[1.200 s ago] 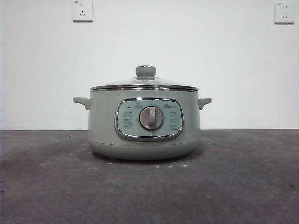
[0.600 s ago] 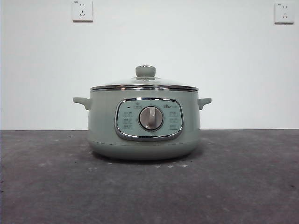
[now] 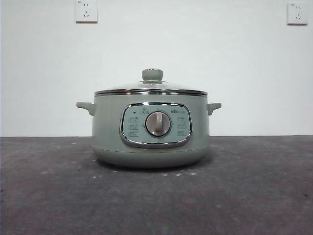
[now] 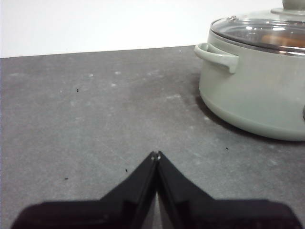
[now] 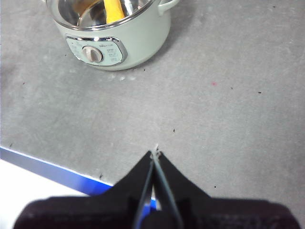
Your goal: Pick up the corn,open the lid,put the corn in the pot,close the lid
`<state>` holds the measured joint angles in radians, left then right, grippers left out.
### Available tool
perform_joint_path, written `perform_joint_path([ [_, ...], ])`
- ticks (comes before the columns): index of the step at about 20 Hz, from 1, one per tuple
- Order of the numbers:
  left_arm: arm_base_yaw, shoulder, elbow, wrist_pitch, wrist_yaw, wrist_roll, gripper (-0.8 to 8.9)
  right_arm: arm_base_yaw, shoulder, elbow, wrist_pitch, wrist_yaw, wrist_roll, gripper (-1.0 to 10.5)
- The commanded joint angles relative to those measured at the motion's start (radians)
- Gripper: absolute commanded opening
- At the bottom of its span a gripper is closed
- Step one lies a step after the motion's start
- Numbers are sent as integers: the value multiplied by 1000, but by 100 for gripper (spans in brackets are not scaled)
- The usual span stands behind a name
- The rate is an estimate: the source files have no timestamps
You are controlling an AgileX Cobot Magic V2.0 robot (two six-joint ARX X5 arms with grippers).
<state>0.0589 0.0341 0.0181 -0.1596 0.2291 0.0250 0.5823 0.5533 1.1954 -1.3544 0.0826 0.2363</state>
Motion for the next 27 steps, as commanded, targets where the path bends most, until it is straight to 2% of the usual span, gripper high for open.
perform_joint_path([
  [1,3,11,-10,8,6,-7,-1,1,0,-8,-23,5,6,2],
  [6,3,35,-10,7,6,-7,-1,1,0,-8,-23,5,6,2],
  [7,3,37,-10,7,6,-7,-1,1,0,-7,-21,5,-10,2],
  [9,3,38,-10,7,6,-7,-1,-8,-1,-7,-5,65,-73,2],
  [11,3,38,-10,7,6,-7,-1,-77,-18,-14,101,101,-151,2],
  [13,3,38,-10,7,6,-7,-1,-200,-63,-64,309,16,-278,2],
  [15,3,38,-10,7,6,-7,-1,-333,-134,-169,515,-72,-343,2],
  [17,3,38,-10,7,6,-7,-1,-439,-213,-321,690,-91,-356,2],
  [20,3,38,-10,8,6,-7,-1,-537,-323,-588,886,-94,-351,2],
  [27,3,38,-10,7,6,-7,-1,-585,-490,-952,1087,-93,-305,2],
])
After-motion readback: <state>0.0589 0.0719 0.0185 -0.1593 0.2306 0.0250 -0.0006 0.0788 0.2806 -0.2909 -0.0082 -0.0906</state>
